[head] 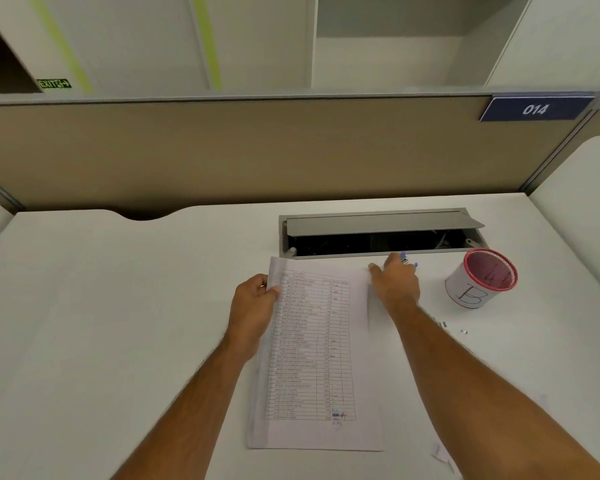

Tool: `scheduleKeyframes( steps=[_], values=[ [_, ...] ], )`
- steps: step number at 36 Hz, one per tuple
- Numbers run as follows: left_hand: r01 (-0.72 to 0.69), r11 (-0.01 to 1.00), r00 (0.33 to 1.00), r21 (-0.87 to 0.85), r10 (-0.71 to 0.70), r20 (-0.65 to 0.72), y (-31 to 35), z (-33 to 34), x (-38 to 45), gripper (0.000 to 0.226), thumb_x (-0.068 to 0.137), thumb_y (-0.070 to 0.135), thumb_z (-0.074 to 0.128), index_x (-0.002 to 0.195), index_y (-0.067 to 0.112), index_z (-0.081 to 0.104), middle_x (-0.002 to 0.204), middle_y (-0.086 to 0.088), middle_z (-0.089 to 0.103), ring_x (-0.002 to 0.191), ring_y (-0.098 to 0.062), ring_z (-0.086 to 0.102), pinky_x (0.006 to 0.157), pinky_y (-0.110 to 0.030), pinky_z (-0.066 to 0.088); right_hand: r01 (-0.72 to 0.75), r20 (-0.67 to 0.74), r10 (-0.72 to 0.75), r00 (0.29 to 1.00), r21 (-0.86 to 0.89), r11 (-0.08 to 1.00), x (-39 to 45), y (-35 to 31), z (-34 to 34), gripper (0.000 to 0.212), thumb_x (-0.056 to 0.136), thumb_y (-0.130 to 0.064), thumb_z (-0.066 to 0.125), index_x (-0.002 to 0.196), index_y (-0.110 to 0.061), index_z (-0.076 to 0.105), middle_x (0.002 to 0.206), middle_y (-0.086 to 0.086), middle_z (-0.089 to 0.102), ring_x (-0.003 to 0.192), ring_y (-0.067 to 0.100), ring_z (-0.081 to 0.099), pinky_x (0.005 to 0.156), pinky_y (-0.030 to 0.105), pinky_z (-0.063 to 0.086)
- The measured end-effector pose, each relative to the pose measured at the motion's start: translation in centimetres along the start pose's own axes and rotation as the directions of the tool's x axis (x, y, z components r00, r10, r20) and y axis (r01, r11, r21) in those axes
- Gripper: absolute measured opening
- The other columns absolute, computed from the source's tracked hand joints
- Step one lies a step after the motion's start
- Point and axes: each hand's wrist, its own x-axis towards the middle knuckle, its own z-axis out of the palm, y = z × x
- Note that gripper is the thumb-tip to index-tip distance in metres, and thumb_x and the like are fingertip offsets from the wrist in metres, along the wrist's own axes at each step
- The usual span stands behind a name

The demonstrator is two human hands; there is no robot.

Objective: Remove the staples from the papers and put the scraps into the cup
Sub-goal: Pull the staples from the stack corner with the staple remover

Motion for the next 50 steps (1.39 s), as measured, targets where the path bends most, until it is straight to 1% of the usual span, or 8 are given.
scheduleKeyframes(
  steps=[5, 10, 15, 22, 33, 37, 43, 50],
  values=[
    [0.013, 1.000, 1.000, -0.001, -0.013, -0.006, -0.4, -0.4, -0.3, 0.010, 0.097, 0.018, 0.064, 0.103, 0.017, 0.072, 0.098, 0.001, 0.079, 0.091, -0.020, 0.076, 0.083, -0.042, 0.062, 0.021, -0.044, -0.023, 0.999, -0.054, 0.998, -0.6, 0.7, -0.1, 0.049, 0.099, -0.012, 0.042, 0.148, -0.009, 0.035, 0.139, 0.027, 0.050, 0.116, 0.041, 0.058, 0.095, 0.044, 0.053],
    [0.022, 1.000, 1.000, -0.016, -0.023, -0.017, -0.9, -0.6, -1.2, 0.009, 0.097, 0.018, 0.064, 0.102, 0.017, 0.071, 0.095, 0.003, 0.079, 0.089, -0.019, 0.077, 0.078, -0.039, 0.062, 0.091, -0.090, -0.067, 0.994, 0.286, 0.954, -1.4, 1.0, -0.8, 0.022, 0.100, -0.013, 0.051, 0.121, -0.011, 0.045, 0.099, 0.018, 0.068, 0.078, 0.029, 0.066, 0.068, 0.038, 0.056],
    [0.019, 0.999, 1.000, -0.032, -0.020, -0.013, -1.1, -0.8, -2.8, 0.011, 0.098, 0.016, 0.063, 0.103, 0.020, 0.072, 0.096, 0.003, 0.079, 0.087, -0.017, 0.077, 0.077, -0.037, 0.062, 0.085, -0.065, -0.056, 0.996, 0.662, 0.745, -3.7, 0.4, -1.8, 0.020, 0.092, -0.017, 0.068, 0.110, -0.012, 0.061, 0.087, 0.004, 0.070, 0.066, 0.015, 0.071, 0.061, 0.023, 0.058],
    [0.035, 0.998, 0.999, -0.043, -0.035, -0.003, -1.4, -1.0, -4.9, 0.011, 0.098, 0.017, 0.063, 0.104, 0.019, 0.072, 0.096, 0.003, 0.079, 0.086, -0.017, 0.077, 0.076, -0.038, 0.062, 0.035, -0.010, -0.074, 0.997, 0.940, 0.339, -7.3, -0.1, -3.6, 0.020, 0.084, -0.009, 0.077, 0.104, -0.011, 0.073, 0.094, 0.007, 0.073, 0.088, 0.022, 0.070, 0.077, 0.028, 0.059],
    [-0.007, 0.996, 0.998, -0.087, 0.012, 0.063, -2.3, -1.9, -9.4, 0.016, 0.097, 0.014, 0.063, 0.110, 0.016, 0.072, 0.101, 0.001, 0.079, 0.091, -0.019, 0.076, 0.073, -0.030, 0.061, -0.440, 0.419, -0.164, 0.893, 0.890, -0.123, -12.9, -2.7, -4.0, 0.028, 0.099, -0.024, 0.059, 0.112, 0.001, 0.063, 0.103, 0.020, 0.071, 0.091, 0.034, 0.075, 0.078, 0.050, 0.062],
    [-0.020, 0.997, 0.998, -0.080, 0.025, 0.060, -2.5, -2.1, -10.7, 0.016, 0.097, 0.015, 0.063, 0.111, 0.016, 0.072, 0.101, 0.001, 0.079, 0.092, -0.019, 0.076, 0.078, -0.036, 0.062, -0.398, 0.394, -0.109, 0.913, 0.917, -0.012, -14.4, -4.7, -3.7, 0.033, 0.097, -0.026, 0.063, 0.115, 0.002, 0.060, 0.103, 0.018, 0.065, 0.083, 0.027, 0.072, 0.070, 0.042, 0.062],
    [-0.055, 0.997, 0.998, -0.053, 0.058, 0.039, -2.6, -2.1, -12.4, 0.017, 0.097, 0.016, 0.063, 0.112, 0.014, 0.071, 0.103, -0.001, 0.078, 0.092, -0.022, 0.076, 0.083, -0.043, 0.062, -0.068, 0.097, -0.140, 0.985, 0.977, 0.200, -17.5, -8.0, -3.2, 0.010, 0.103, -0.022, 0.049, 0.102, -0.012, 0.053, 0.078, 0.012, 0.070, 0.073, 0.029, 0.076, 0.065, 0.039, 0.062],
    [-0.089, 0.996, 0.995, -0.030, 0.091, 0.040, -2.3, -1.8, -14.0, 0.014, 0.099, 0.017, 0.061, 0.109, 0.014, 0.071, 0.100, -0.003, 0.078, 0.091, -0.023, 0.076, 0.085, -0.045, 0.062, 0.291, -0.153, -0.296, 0.943, 0.811, 0.508, -19.7, -9.2, -2.6, 0.014, 0.105, -0.028, 0.044, 0.104, -0.015, 0.048, 0.085, 0.007, 0.071, 0.071, 0.014, 0.074, 0.058, 0.020, 0.058]
  ],
)
